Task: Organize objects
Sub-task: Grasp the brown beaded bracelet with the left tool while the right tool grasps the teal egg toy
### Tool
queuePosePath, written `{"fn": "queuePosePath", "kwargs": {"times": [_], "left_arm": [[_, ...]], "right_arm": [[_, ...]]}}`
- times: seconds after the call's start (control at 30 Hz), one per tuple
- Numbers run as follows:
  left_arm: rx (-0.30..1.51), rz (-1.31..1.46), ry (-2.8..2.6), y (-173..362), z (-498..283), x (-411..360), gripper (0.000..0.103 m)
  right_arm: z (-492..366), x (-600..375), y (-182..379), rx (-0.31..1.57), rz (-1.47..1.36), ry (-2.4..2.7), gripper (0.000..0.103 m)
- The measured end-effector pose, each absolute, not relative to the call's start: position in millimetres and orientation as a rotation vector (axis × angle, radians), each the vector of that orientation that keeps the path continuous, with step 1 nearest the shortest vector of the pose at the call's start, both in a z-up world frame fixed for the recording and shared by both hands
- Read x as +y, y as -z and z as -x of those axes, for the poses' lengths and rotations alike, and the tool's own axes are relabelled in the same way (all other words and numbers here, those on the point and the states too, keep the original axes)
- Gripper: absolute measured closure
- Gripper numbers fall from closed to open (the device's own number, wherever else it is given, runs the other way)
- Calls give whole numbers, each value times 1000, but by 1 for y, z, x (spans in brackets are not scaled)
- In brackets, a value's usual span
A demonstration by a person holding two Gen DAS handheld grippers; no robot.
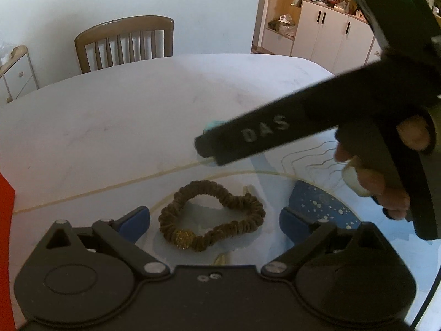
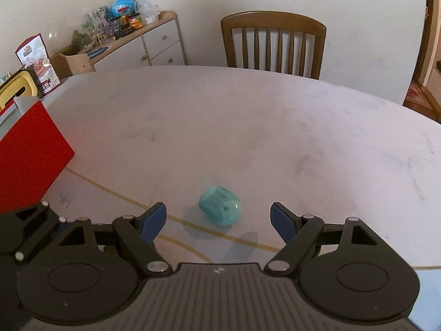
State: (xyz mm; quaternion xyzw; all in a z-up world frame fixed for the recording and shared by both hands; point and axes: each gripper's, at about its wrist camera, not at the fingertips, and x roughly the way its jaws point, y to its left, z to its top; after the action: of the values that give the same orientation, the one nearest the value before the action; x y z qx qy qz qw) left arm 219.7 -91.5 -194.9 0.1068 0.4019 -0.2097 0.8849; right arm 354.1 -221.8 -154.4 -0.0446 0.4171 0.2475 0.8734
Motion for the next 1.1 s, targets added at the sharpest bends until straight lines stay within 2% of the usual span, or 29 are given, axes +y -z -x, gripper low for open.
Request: {"fn": "queuePosePath", "kwargs": {"times": [0.1, 0.3, 0.37, 0.4, 0.47, 0.57, 0.73, 1.1], "left_arm": [[820, -236, 428, 199, -219, -93, 13], [789, -268, 431, 198, -213, -97, 35], [783, -267, 432, 196, -211, -97, 50], [783, -265, 431, 195, -211, -96, 52], [782, -263, 429, 194, -211, -96, 64], [784, -256, 422, 192, -212, -94, 74], [789, -238, 418, 188, -214, -89, 83], [800, -178, 427, 168, -219, -72, 85]], "right_arm": [[-359, -216, 158, 873, 102, -526, 26], [-361, -211, 165, 872, 118, -527, 43], [-361, -211, 165, 866, 119, -523, 56], [-361, -211, 165, 864, 121, -521, 59], [-361, -212, 166, 860, 124, -517, 67], [-359, -214, 165, 857, 117, -517, 67], [-351, -217, 163, 851, 115, -498, 67], [-318, -226, 134, 852, 45, -490, 67]]}}
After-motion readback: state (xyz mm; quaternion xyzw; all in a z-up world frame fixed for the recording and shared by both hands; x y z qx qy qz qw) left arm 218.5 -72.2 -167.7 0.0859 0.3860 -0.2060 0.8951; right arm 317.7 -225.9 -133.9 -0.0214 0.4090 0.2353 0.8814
